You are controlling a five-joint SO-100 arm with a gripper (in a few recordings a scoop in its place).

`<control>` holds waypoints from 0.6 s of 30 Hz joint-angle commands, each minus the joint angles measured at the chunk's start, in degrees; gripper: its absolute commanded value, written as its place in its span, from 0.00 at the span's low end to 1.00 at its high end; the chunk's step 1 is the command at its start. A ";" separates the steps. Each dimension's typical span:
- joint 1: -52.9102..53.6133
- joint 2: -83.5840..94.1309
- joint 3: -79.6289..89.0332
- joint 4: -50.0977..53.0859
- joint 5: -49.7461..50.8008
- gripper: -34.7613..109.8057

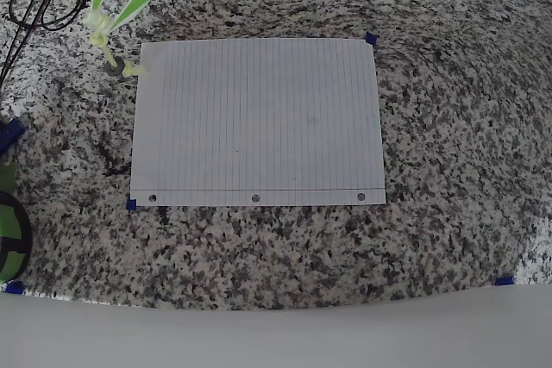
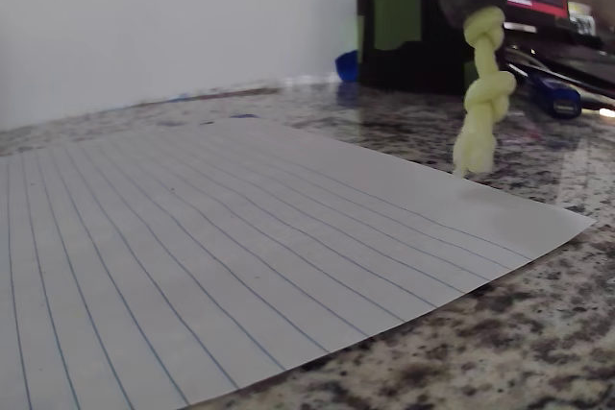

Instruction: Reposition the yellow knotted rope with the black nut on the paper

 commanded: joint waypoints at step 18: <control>-2.20 5.80 8.88 -1.05 29.44 0.24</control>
